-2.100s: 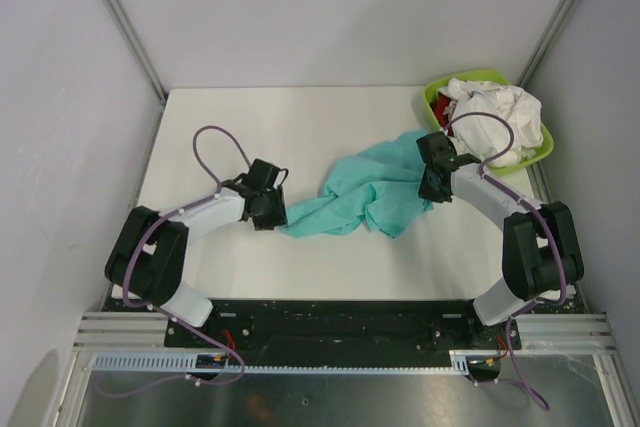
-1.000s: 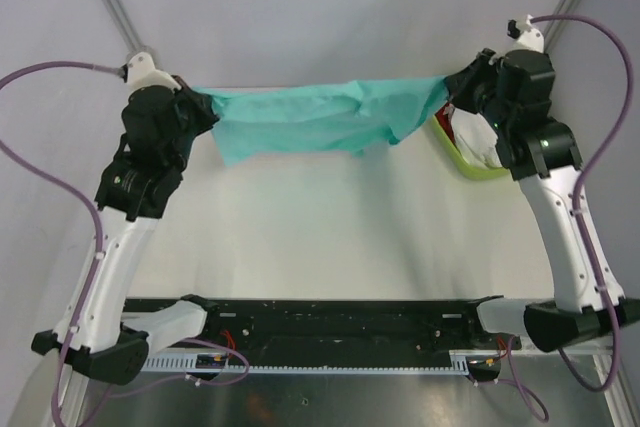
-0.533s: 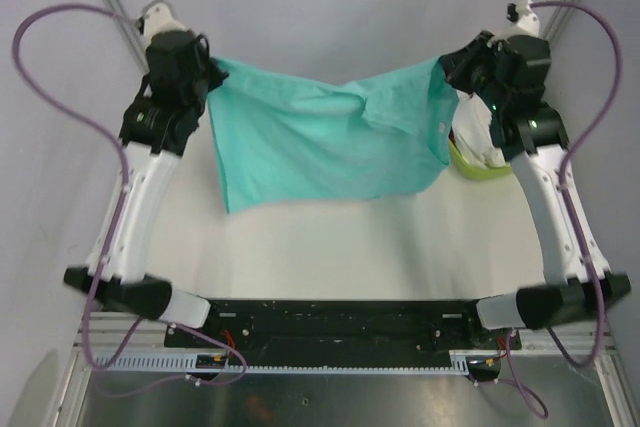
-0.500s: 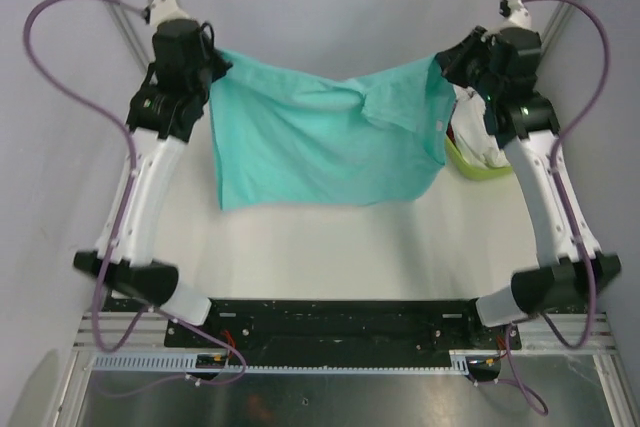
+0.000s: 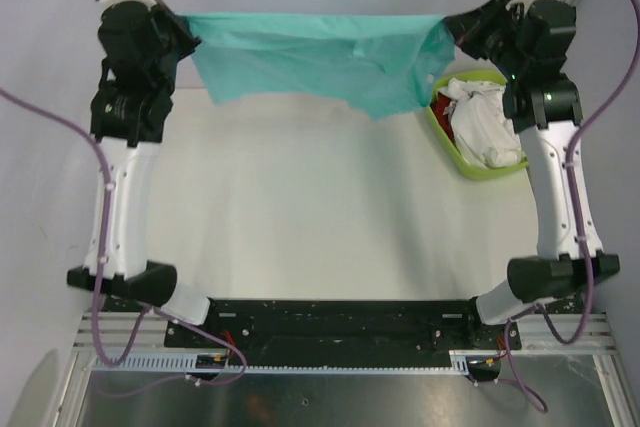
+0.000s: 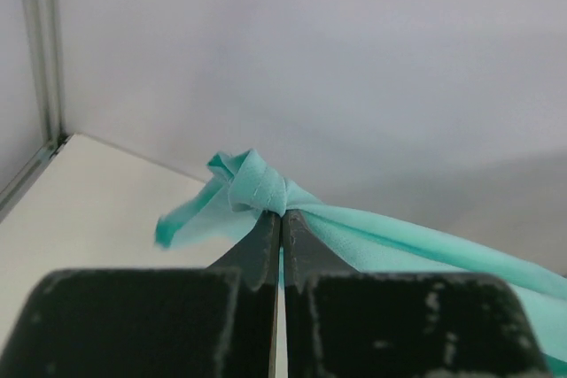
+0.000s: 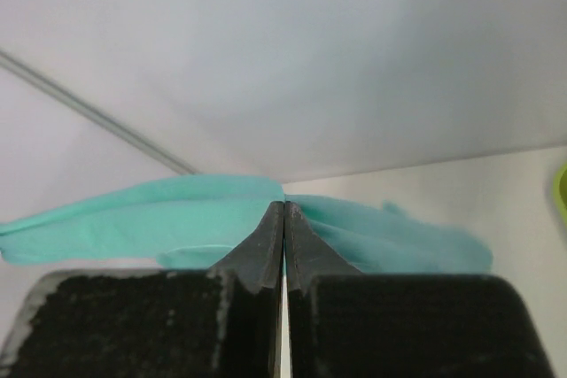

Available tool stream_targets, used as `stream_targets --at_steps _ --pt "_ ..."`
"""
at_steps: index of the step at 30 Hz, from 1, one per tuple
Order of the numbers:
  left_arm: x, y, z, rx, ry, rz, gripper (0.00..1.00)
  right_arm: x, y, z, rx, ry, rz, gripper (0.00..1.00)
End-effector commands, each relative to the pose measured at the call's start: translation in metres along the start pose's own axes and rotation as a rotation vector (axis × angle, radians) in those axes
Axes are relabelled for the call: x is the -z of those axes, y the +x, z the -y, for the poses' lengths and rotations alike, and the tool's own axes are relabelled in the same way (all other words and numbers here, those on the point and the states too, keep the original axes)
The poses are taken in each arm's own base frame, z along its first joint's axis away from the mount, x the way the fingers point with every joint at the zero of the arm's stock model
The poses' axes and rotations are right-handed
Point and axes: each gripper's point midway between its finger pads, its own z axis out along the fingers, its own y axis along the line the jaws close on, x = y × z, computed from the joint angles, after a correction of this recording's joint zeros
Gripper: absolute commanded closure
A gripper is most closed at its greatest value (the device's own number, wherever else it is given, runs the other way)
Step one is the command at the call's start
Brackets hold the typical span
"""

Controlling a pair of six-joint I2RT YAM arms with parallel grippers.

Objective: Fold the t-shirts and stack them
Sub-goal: Flatten out the tshirt

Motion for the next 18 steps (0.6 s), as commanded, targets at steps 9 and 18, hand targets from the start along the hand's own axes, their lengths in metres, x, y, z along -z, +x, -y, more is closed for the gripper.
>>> stream_targets --at_steps 9,18 --pt "0.059 0.238 -0.146 -0.096 -0.307 -0.486 0.97 0.081 0.261 0.149 -0.179 0.309 -0.583 0.97" --pt "0.083 0.342 -0.184 -0.094 -0.340 -0.744 0.33 0.119 0.353 0.202 -0.052 0.511 -0.804 0.34"
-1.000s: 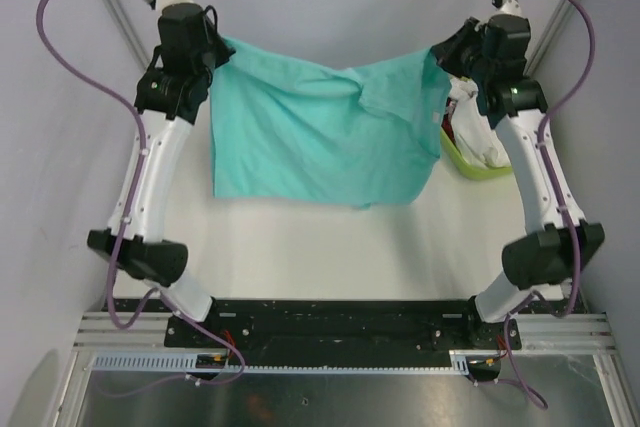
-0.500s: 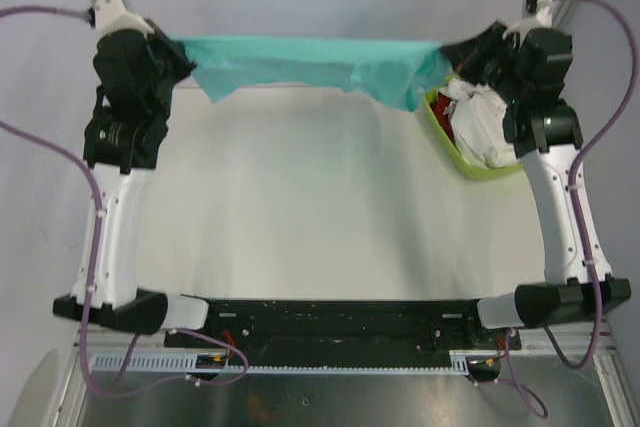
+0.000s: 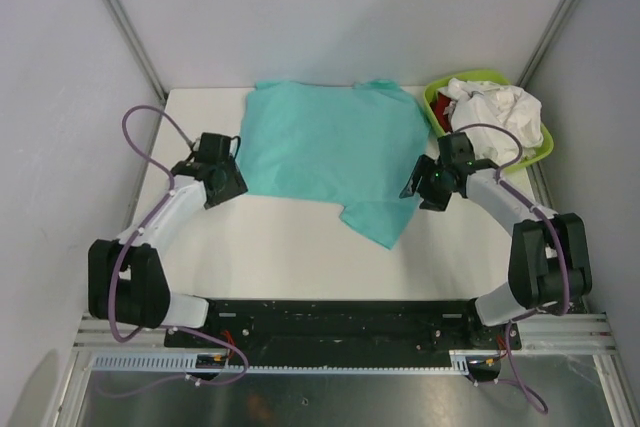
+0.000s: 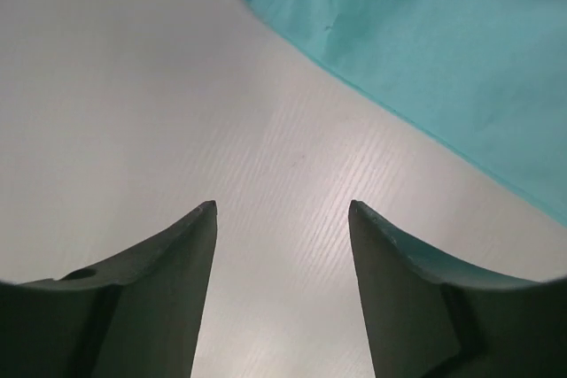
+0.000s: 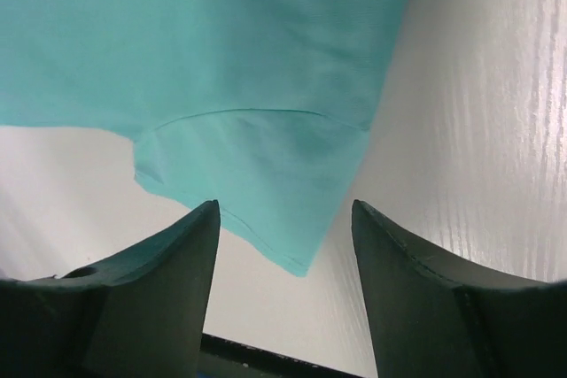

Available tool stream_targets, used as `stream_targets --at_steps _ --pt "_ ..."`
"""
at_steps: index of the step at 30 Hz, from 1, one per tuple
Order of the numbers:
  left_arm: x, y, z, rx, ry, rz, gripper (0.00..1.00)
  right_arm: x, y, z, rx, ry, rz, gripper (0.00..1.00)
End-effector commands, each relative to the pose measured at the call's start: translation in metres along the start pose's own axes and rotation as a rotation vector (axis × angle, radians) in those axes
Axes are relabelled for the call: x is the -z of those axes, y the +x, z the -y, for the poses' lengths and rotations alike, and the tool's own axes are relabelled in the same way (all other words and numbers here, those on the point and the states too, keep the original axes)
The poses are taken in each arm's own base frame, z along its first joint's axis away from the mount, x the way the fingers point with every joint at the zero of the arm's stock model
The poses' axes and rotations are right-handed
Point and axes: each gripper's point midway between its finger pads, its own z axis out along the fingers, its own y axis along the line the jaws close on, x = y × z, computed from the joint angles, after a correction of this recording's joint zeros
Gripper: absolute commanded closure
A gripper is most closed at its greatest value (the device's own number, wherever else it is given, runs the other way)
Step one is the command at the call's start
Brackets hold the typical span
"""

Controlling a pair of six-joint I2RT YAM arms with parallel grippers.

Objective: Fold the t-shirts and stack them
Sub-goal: Flatten out the tshirt, then grap the side of the flattened tshirt closest away from the robot with both arms

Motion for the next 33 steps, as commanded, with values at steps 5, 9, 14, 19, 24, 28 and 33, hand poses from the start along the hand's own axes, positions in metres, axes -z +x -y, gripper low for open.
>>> stream_targets --at_steps 5,9,14,19,24,28,33 --pt "0.024 -0.029 0.006 0.064 0.078 0.129 0.32 0.018 0.012 -0.004 0.147 0.107 0.128 0.33" --pt "0.018 -0.033 0.005 0.076 0.064 0.122 0.37 0.013 0.035 0.002 0.142 0.117 0.127 0.39" --pt "0.017 -0.041 0.010 0.082 0.067 0.126 0.40 -0.003 0.067 0.001 0.206 0.162 0.089 0.42" --pt "0.016 -0.045 0.010 0.077 0.062 0.129 0.40 -0.018 0.090 -0.001 0.260 0.200 0.068 0.43" --pt "0.013 -0.043 0.007 0.073 0.045 0.127 0.40 -0.026 0.105 0.004 0.305 0.255 0.058 0.44" --pt "0.010 -0.043 0.003 0.078 0.027 0.127 0.40 -0.031 0.114 0.007 0.335 0.285 0.051 0.46" --pt "0.003 -0.042 -0.001 0.091 -0.001 0.118 0.42 -0.037 0.121 0.016 0.356 0.326 0.032 0.68"
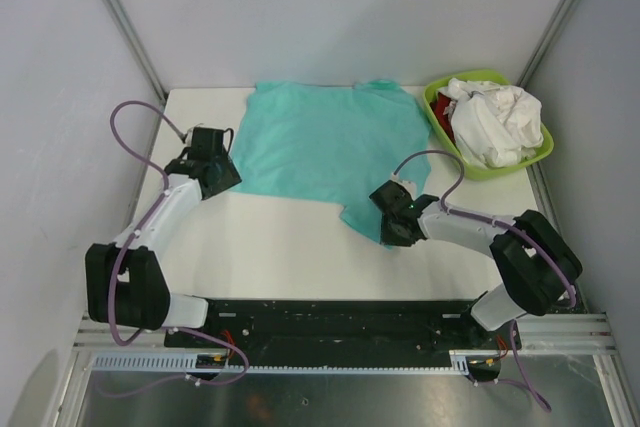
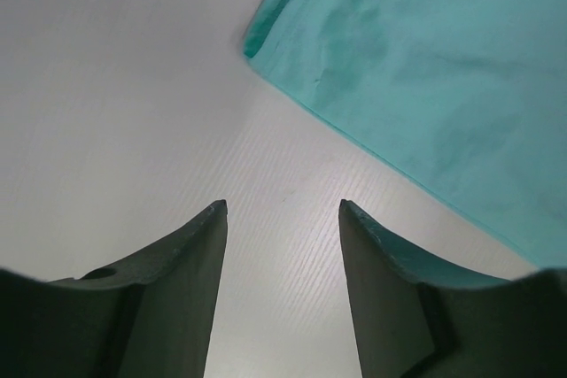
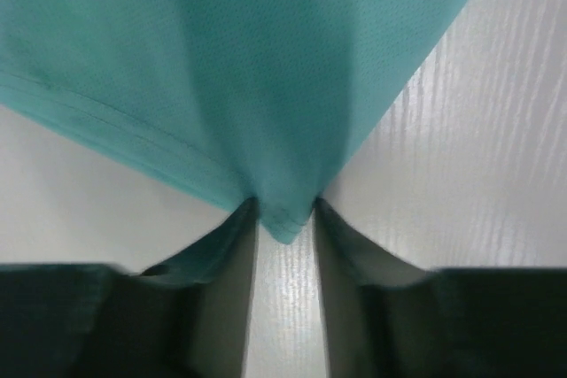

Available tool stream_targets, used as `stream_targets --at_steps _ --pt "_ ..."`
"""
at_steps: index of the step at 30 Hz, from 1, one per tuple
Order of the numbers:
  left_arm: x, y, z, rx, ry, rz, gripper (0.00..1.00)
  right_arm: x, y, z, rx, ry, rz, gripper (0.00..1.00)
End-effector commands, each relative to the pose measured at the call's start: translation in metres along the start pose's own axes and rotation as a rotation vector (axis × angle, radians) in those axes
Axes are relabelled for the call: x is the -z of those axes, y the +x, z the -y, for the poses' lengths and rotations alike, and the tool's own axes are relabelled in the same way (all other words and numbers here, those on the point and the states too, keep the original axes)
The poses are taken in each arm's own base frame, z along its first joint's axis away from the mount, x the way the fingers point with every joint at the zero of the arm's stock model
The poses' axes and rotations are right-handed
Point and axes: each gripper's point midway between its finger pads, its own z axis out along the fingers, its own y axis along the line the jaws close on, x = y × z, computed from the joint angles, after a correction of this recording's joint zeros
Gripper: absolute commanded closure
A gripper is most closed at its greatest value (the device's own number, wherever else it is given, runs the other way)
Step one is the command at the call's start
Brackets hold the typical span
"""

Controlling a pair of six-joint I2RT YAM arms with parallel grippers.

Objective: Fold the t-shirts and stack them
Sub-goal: Grap the side of the flattened tshirt closest away from the robot with both arms

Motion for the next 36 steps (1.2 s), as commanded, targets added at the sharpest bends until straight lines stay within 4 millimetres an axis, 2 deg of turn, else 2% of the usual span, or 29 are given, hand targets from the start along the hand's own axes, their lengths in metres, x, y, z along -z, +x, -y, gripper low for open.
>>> stream_targets --at_steps 1,4,7,11,16,26,36 --pt "-0.004 -0.019 -0.001 0.041 -0.027 0.050 0.42 -0.007 0.000 0.008 -0.004 0.058 0.023 0.76" --pt "-0.011 -0.017 -0.004 0.046 -0.045 0.036 0.45 -0.002 -0.001 0.016 0.011 0.083 0.027 0.91" --pt "-0.018 -0.014 -0.006 0.053 -0.060 0.022 0.50 0.008 0.001 0.022 0.023 0.092 0.030 0.97" --pt "-0.032 -0.003 -0.009 0.067 -0.081 -0.013 0.57 0.024 0.005 0.030 0.024 0.079 0.036 0.98" --pt "-0.047 0.011 -0.013 0.080 -0.108 -0.058 0.60 0.035 0.009 0.036 0.014 0.066 0.043 0.97" --pt "-0.069 0.039 -0.023 0.105 -0.172 -0.130 0.61 0.041 0.007 0.038 0.006 0.048 0.055 0.97" --pt "-0.080 0.048 -0.032 0.115 -0.226 -0.139 0.62 0.040 0.004 0.038 0.004 0.037 0.056 0.97"
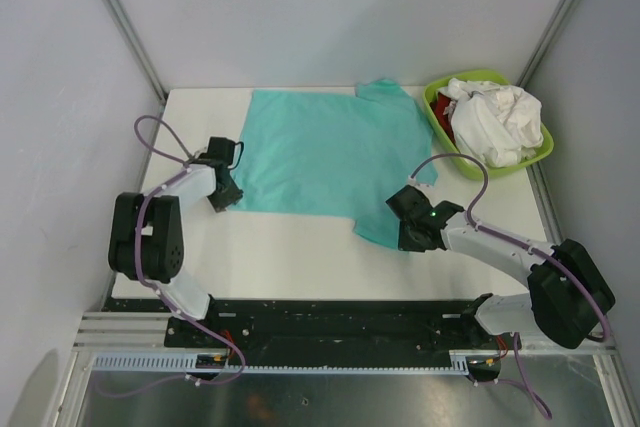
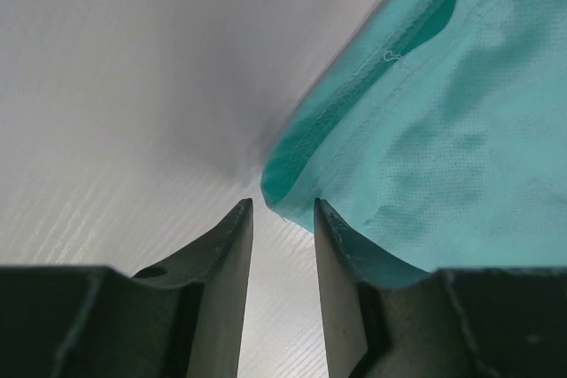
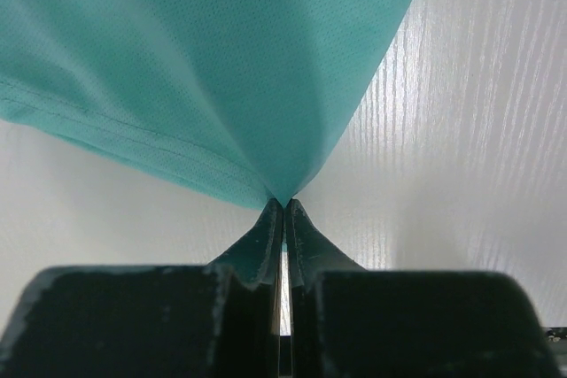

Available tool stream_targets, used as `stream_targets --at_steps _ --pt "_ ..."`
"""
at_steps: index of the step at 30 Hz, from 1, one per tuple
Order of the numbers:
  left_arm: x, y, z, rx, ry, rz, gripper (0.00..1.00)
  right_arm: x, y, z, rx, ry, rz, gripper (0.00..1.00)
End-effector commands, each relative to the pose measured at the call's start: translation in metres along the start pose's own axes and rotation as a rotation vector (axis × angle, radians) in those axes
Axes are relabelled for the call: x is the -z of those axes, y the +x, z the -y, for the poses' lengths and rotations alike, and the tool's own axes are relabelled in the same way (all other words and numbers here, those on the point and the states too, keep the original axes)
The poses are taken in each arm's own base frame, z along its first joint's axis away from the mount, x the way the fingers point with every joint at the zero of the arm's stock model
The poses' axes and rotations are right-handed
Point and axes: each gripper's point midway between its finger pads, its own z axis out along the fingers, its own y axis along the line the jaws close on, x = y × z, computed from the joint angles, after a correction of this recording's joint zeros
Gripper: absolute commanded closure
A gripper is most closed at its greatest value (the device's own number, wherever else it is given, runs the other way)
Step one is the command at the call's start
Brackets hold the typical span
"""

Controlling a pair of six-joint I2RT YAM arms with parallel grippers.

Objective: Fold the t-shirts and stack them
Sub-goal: Grap the side of the flattened tshirt closest away from the robot with both arms, then fold the flattened tshirt in 1/3 of the way

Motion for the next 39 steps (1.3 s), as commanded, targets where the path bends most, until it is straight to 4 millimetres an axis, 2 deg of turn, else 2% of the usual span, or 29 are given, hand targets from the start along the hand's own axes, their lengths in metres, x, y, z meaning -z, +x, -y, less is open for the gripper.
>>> stream_targets --at_steps 1,7,9,12,14,18,22,26,30,34,36,39 --pt "-0.006 -0.008 -0.006 0.043 -0.037 0.043 0.62 0.004 -0.004 0.002 0.004 -0.005 0.018 0.97" --pt "-0.012 -0.012 -0.006 0.042 -0.054 0.052 0.69 0.005 -0.003 0.000 0.008 -0.019 0.016 0.97" --pt "-0.013 -0.014 -0.006 0.034 -0.056 0.055 0.77 0.006 -0.002 -0.001 0.010 -0.025 0.012 0.97" --pt "-0.008 -0.017 -0.008 0.028 -0.049 0.067 0.93 0.008 0.000 -0.002 0.017 -0.036 0.003 0.98" --pt "0.000 -0.020 -0.014 0.027 -0.055 0.088 0.98 0.010 0.003 -0.003 0.025 -0.045 -0.008 0.98" --pt "0.021 -0.024 -0.042 0.036 -0.125 0.145 1.00 0.019 0.017 -0.011 0.053 -0.073 -0.039 0.98" --pt "0.040 -0.018 -0.077 0.074 -0.212 0.183 1.00 0.030 0.042 -0.021 0.104 -0.095 -0.083 0.98" --pt "0.056 -0.005 -0.097 0.120 -0.228 0.207 1.00 0.042 0.071 -0.027 0.151 -0.109 -0.136 0.99" --pt "0.067 0.006 -0.111 0.151 -0.236 0.221 1.00 0.057 0.090 -0.029 0.169 -0.126 -0.161 0.99" --pt "0.074 0.008 -0.115 0.170 -0.227 0.237 1.00 0.066 0.081 -0.026 0.156 -0.130 -0.134 0.99" --pt "0.074 0.005 -0.112 0.159 -0.222 0.233 1.00 0.068 0.066 -0.025 0.149 -0.121 -0.107 0.99" --pt "0.070 -0.005 -0.100 0.126 -0.217 0.210 1.00 0.070 0.034 -0.025 0.145 -0.093 -0.046 1.00"
